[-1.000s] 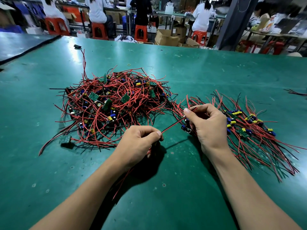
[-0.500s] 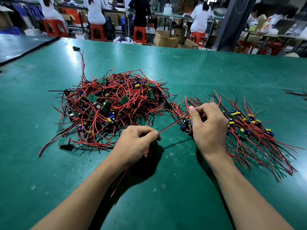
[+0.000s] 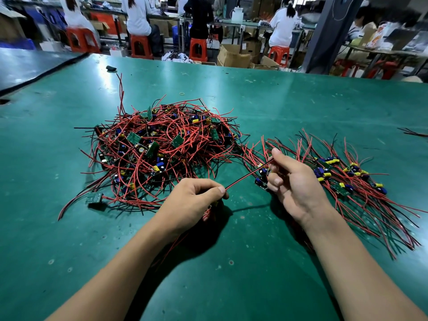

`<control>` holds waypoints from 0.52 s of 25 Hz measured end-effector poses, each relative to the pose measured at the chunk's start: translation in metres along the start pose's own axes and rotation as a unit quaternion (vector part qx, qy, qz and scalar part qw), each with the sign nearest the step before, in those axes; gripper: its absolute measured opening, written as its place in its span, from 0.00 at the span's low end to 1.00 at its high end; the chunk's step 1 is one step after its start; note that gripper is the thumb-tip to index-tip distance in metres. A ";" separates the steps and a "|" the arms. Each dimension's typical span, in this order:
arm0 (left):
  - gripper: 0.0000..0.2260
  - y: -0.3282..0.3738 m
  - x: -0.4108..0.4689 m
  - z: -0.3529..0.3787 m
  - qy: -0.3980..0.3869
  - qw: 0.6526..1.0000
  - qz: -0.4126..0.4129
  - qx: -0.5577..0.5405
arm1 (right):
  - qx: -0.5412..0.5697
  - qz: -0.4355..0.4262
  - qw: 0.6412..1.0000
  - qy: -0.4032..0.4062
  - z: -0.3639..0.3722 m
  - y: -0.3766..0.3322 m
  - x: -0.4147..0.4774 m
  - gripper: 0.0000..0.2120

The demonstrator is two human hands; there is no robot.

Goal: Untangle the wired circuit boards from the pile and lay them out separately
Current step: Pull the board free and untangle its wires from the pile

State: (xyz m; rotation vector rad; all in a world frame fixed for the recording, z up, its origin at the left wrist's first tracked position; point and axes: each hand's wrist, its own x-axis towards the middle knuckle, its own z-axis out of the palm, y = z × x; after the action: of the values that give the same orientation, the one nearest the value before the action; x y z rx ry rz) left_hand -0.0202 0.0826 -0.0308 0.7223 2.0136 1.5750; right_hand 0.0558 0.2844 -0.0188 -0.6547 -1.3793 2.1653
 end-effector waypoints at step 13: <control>0.08 0.011 -0.004 0.003 0.016 0.982 -0.027 -0.184 | -0.074 -0.043 0.996 0.002 0.004 0.001 -0.007 0.23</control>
State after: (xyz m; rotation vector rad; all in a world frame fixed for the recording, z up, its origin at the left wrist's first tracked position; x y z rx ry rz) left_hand -0.0141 0.0847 -0.0207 0.4966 1.6771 1.8640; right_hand 0.0587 0.2772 -0.0170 -0.6416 -1.5485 2.0080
